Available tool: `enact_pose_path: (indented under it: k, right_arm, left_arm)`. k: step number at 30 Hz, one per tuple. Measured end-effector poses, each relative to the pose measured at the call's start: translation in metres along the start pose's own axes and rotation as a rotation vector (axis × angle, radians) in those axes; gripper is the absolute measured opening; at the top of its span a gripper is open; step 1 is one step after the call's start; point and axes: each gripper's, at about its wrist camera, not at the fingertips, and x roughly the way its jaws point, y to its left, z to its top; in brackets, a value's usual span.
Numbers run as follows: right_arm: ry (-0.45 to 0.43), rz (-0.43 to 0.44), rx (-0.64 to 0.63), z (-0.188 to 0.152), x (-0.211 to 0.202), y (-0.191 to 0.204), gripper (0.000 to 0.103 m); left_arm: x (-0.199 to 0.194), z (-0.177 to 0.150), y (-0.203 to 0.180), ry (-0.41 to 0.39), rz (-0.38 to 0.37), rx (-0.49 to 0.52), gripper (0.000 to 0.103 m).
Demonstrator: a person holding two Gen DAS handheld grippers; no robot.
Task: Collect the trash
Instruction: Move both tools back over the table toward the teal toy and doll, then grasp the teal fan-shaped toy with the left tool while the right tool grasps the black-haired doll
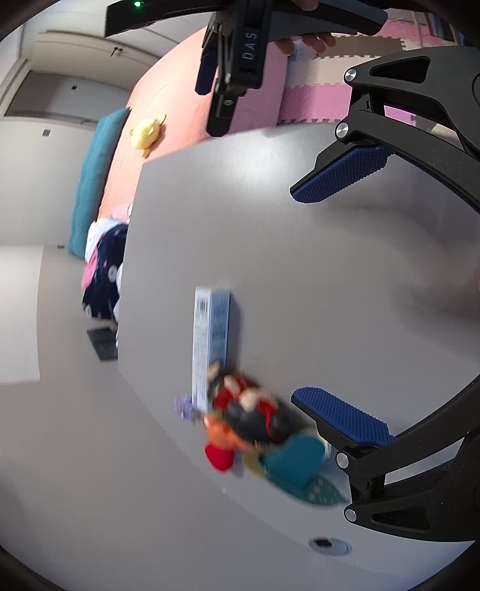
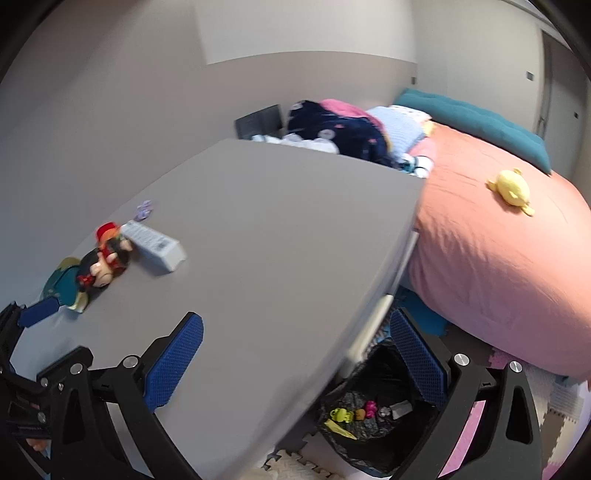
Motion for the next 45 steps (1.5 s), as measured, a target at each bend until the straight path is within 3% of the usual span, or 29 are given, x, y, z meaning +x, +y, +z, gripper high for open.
enact_pose_path:
  k: [9, 20, 22, 31, 36, 40, 45]
  right_arm:
    - [0.02, 0.09, -0.005, 0.009, 0.014, 0.05, 0.101]
    - [0.047, 0.184, 0.004, 0.013, 0.021, 0.09, 0.101]
    - [0.053, 0.183, -0.011, 0.012, 0.023, 0.098, 0.101]
    - [0.071, 0.19, -0.052, 0.008, 0.033, 0.125, 0.101]
    - [0.082, 0.22, -0.059, 0.007, 0.04, 0.141, 0.101]
    - [0.08, 0.229, -0.061, 0.009, 0.044, 0.148, 0.101]
    - [0.086, 0.227, -0.055, 0.01, 0.052, 0.155, 0.101]
  left_arm:
    - [-0.014, -0.011, 0.056, -0.021, 0.064, -0.033, 0.097]
    - [0.019, -0.02, 0.105, 0.01, 0.097, -0.043, 0.097]
    - [0.023, -0.02, 0.109, 0.0, 0.107, -0.036, 0.094]
    - [0.039, -0.021, 0.134, 0.02, 0.101, -0.059, 0.064]
    - [0.033, -0.016, 0.149, -0.001, 0.117, -0.056, 0.063]
    - [0.035, -0.005, 0.15, 0.015, 0.152, 0.022, 0.063]
    - [0.047, -0.003, 0.154, 0.044, 0.141, 0.071, 0.063]
